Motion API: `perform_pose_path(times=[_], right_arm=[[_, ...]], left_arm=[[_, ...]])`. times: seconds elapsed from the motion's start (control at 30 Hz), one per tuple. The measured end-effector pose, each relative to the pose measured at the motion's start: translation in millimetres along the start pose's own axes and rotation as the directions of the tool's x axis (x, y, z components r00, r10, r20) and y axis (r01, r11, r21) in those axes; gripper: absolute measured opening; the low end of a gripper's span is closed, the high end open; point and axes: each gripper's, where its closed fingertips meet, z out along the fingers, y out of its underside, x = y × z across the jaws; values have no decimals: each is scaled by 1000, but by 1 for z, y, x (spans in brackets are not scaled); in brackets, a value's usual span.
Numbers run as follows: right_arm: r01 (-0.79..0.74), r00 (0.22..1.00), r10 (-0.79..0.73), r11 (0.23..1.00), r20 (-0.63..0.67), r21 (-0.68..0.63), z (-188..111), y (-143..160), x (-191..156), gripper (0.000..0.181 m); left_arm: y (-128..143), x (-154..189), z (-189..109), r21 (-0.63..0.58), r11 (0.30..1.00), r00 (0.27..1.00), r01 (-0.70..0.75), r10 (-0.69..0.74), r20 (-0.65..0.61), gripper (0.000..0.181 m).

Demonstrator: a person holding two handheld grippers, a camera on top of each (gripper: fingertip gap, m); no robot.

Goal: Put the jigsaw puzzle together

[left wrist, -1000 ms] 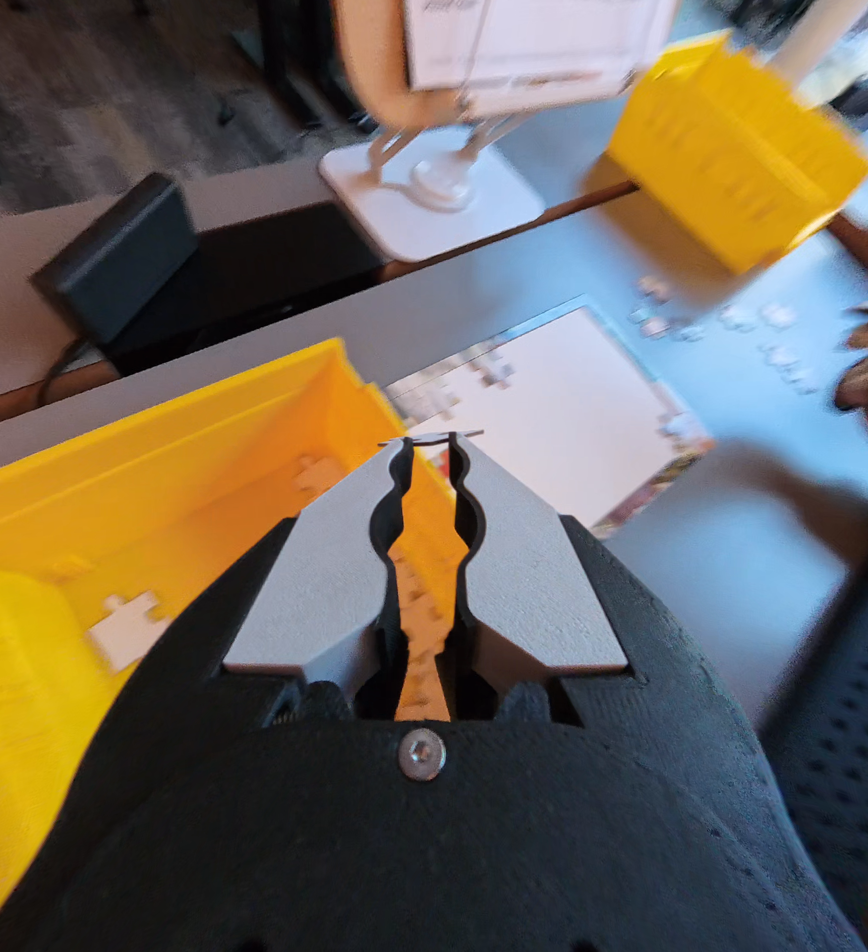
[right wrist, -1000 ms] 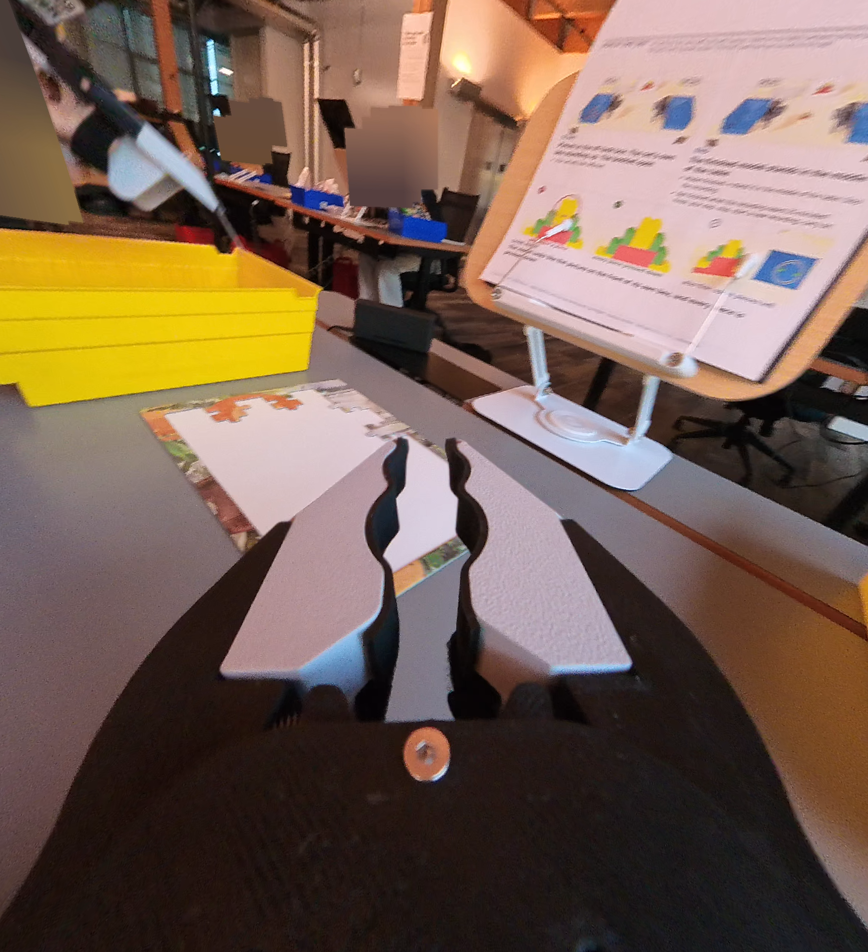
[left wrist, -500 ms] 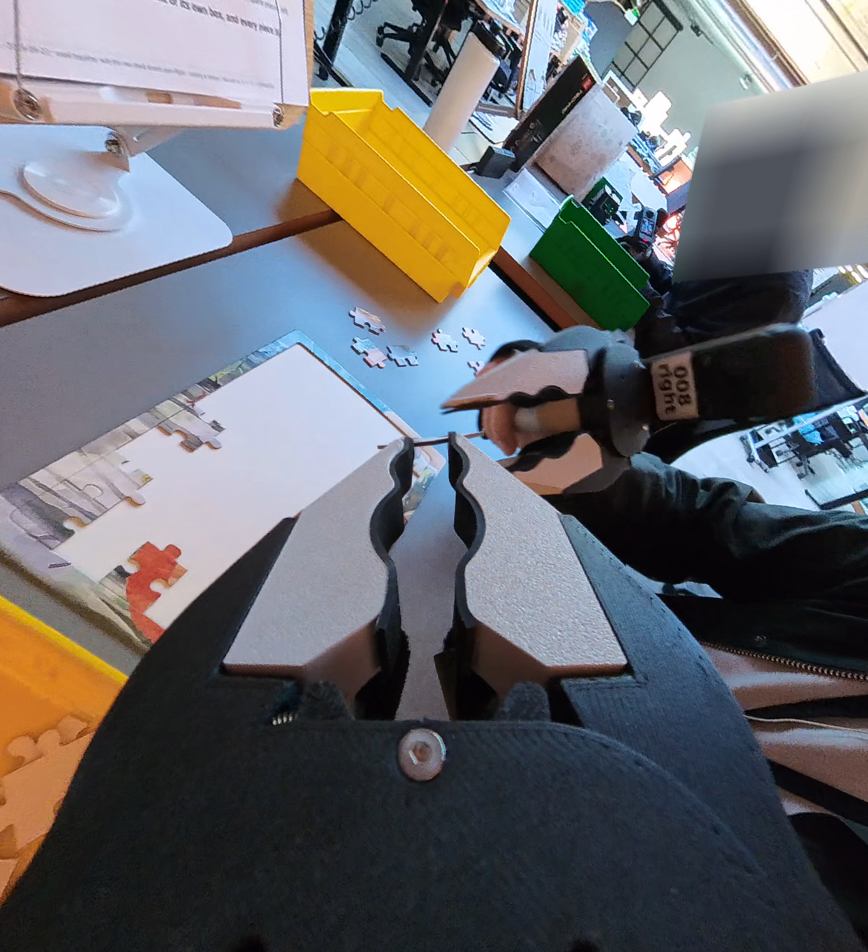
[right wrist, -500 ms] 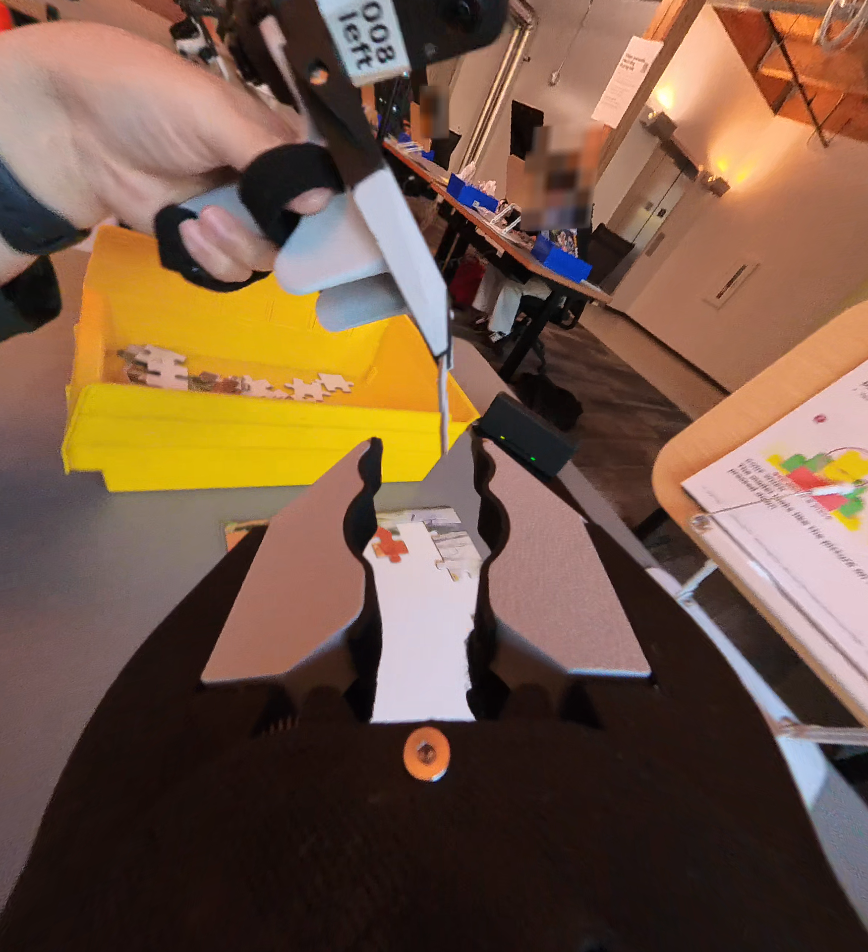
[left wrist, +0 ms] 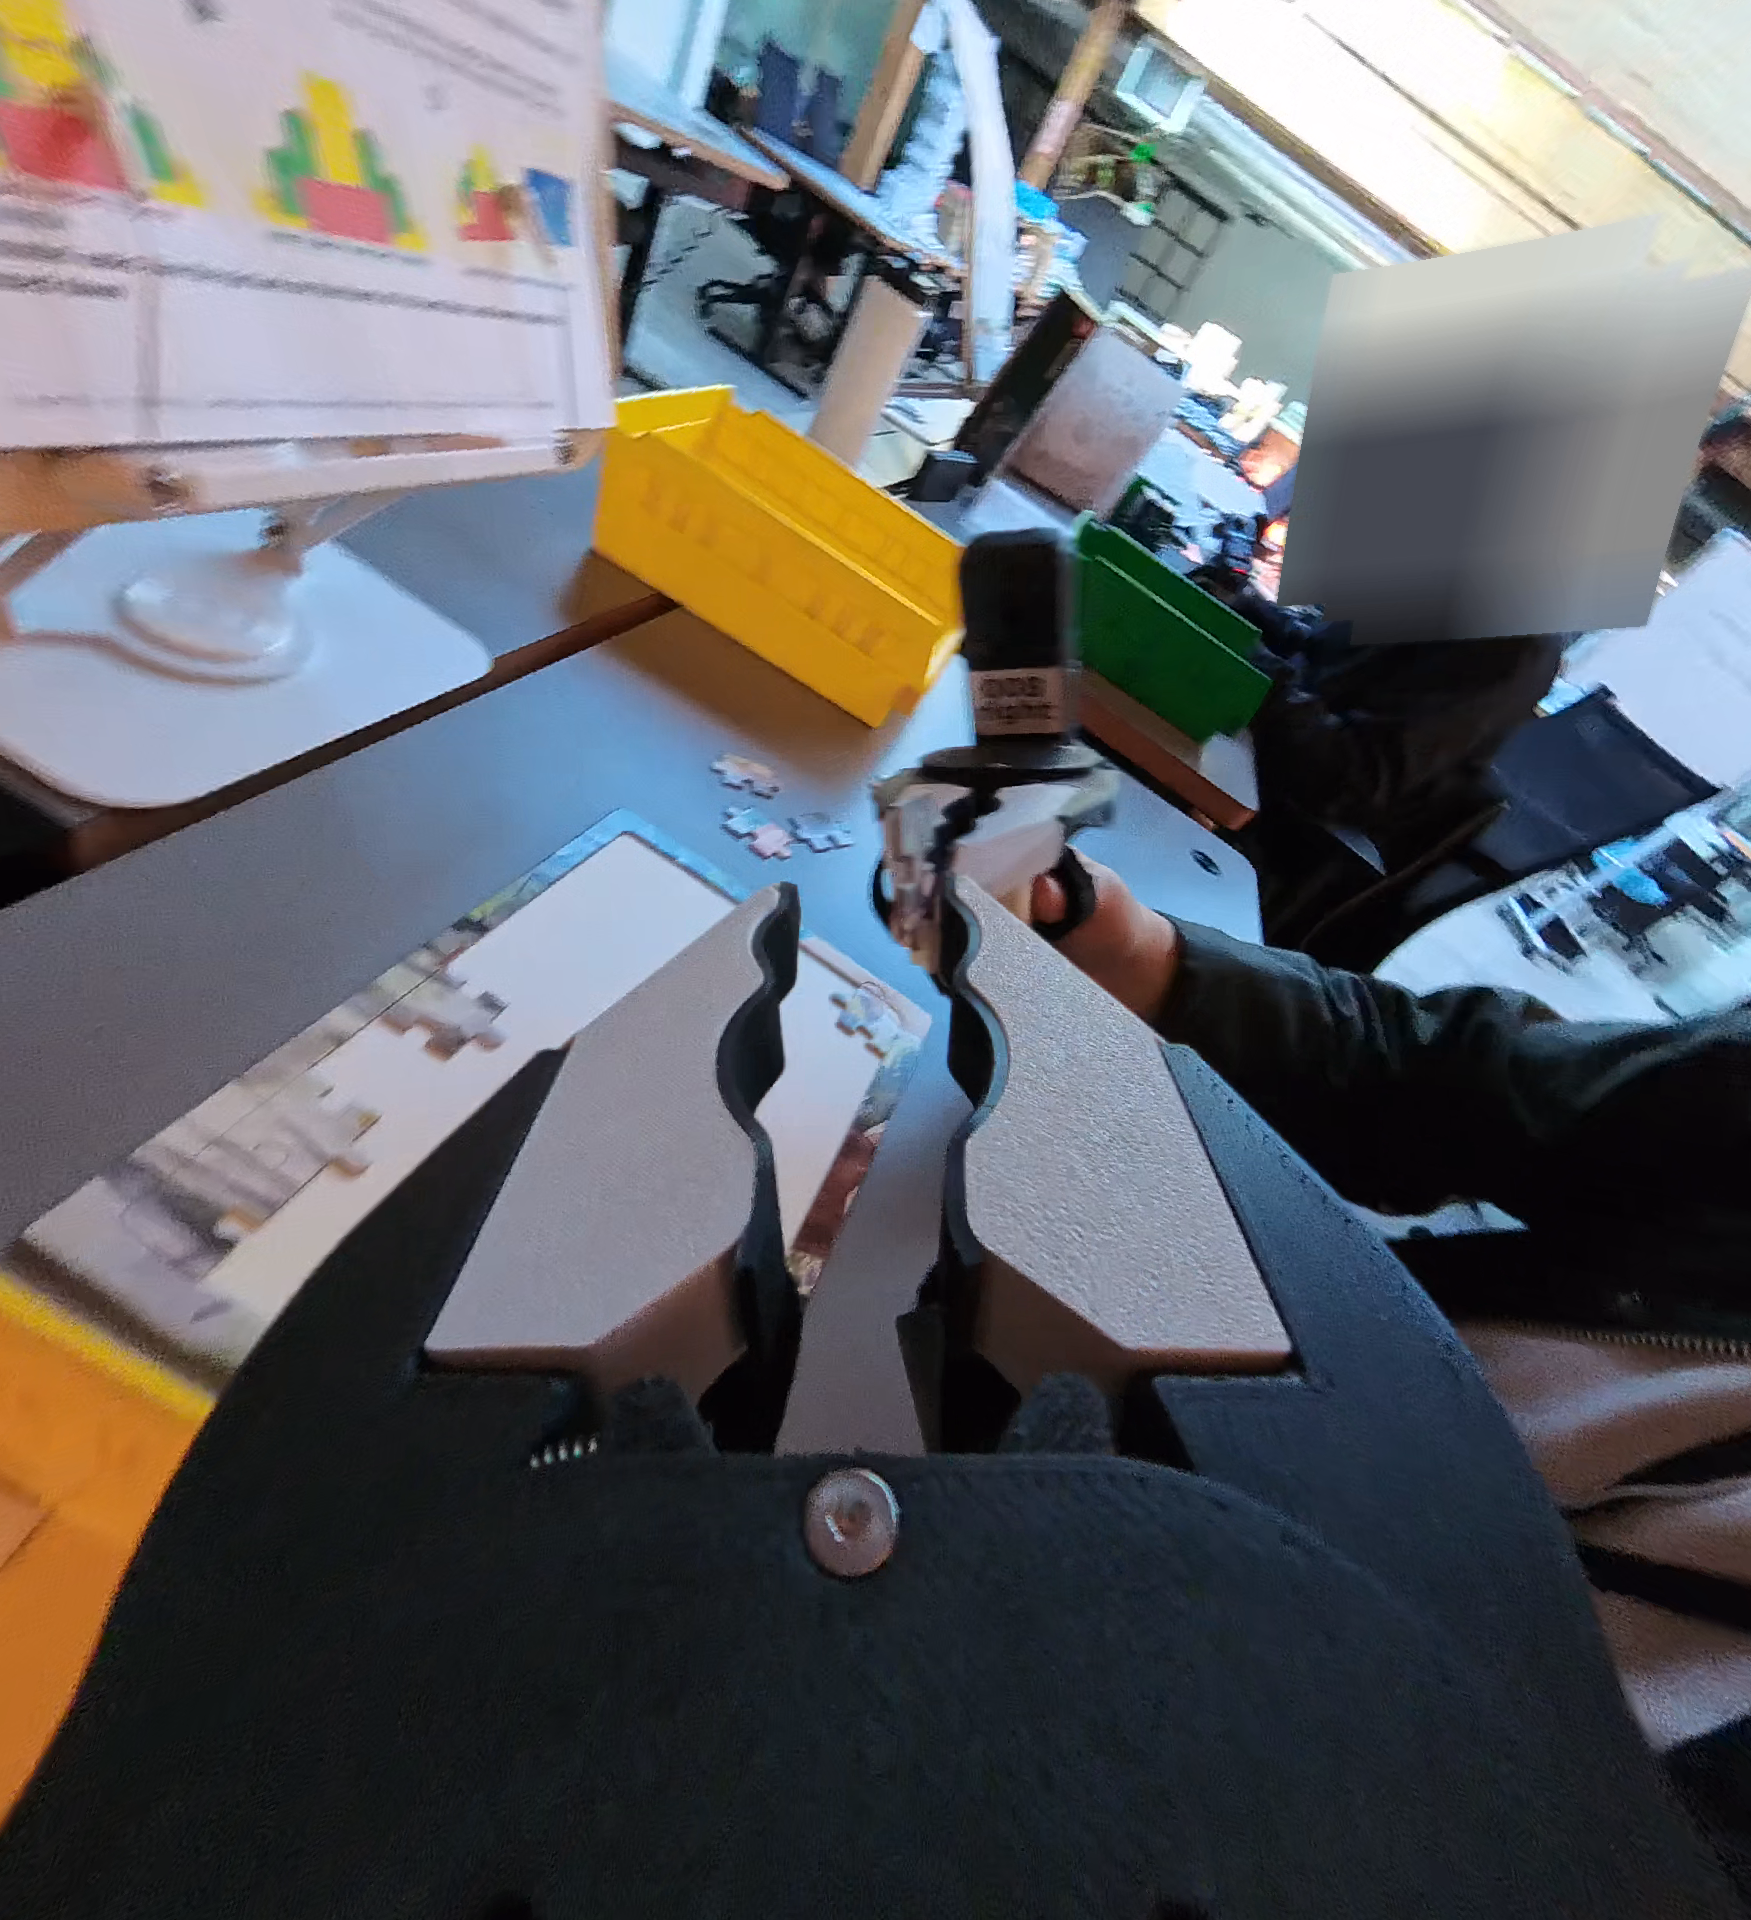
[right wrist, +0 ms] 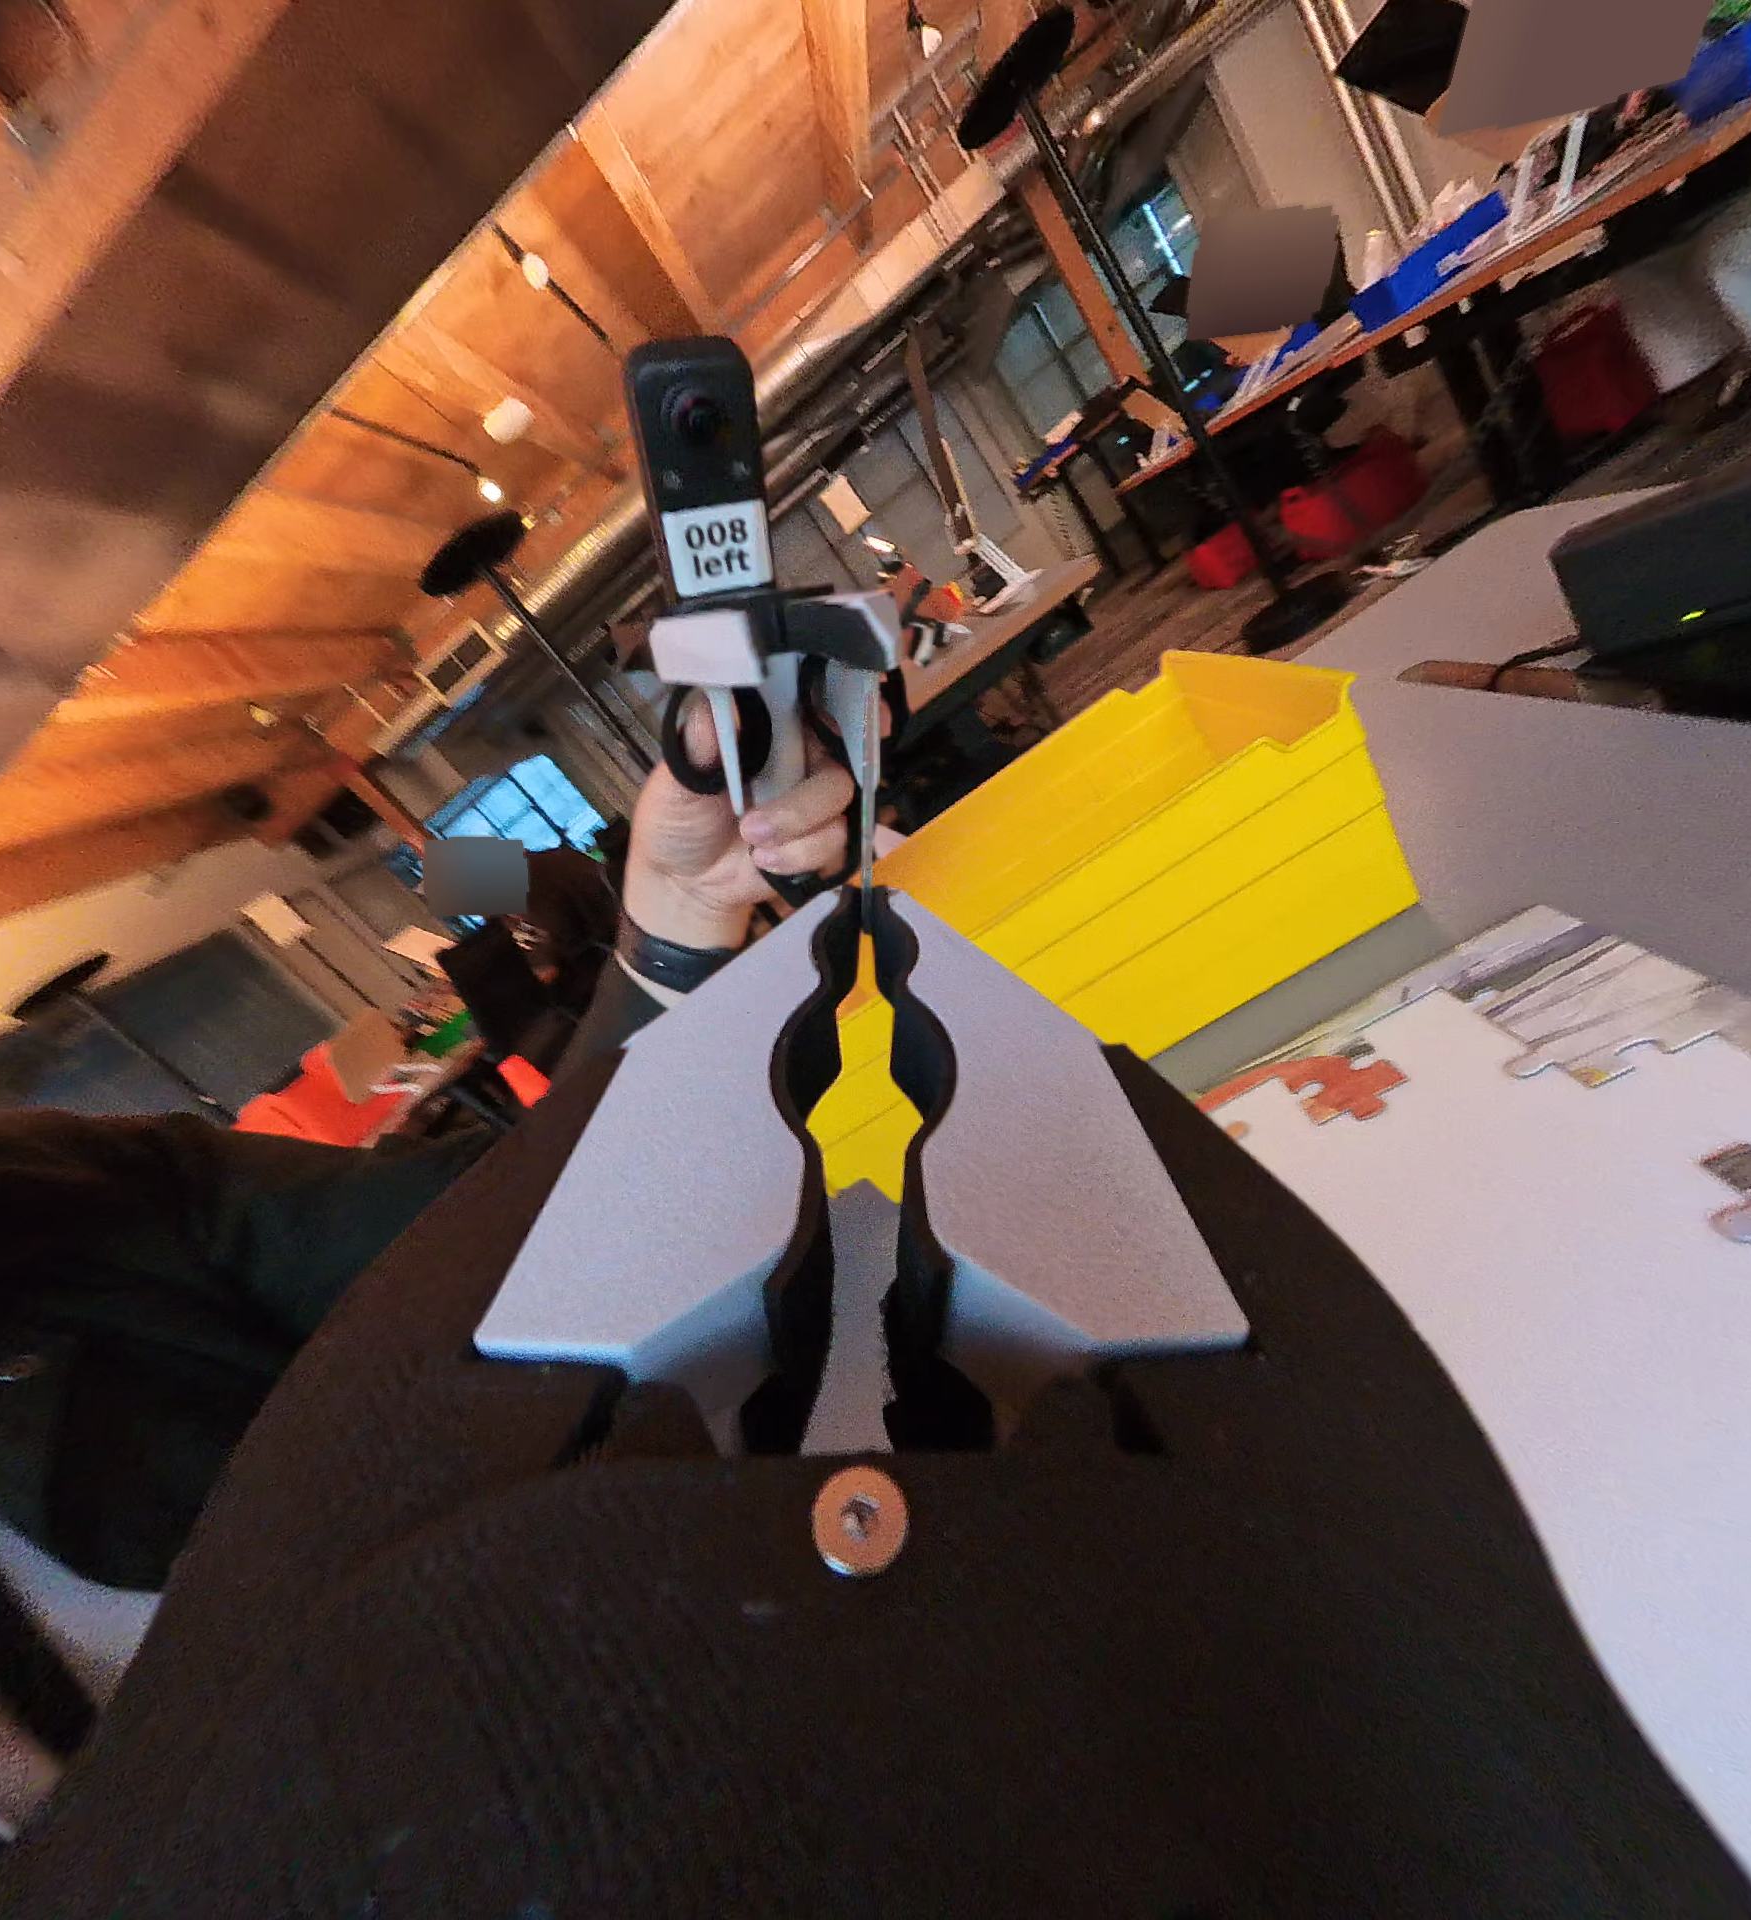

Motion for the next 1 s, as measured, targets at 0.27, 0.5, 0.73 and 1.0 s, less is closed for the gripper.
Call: perform_pose_path(times=[0.27, 0.5, 0.73, 1.0], right_arm=[[-91, 993, 91, 996, 69, -2, -8, -1, -2, 0], [-93, 992, 96, 995, 84, -41, -6, 6, -2, 0], [475, 847, -488, 873, -211, -111, -24, -11, 18, 47], [772, 368, -913, 407, -177, -488, -21, 15, 21, 54]], left_arm=[[28, 7, 43, -123, 990, 994, 70, -80, -78, 24], [40, 11, 56, -167, 980, 983, 104, -127, -130, 6], [49, -5, 56, -188, 949, 959, 255, -273, -80, 0], [69, -5, 66, -281, 903, 932, 326, -357, -66, 0]])
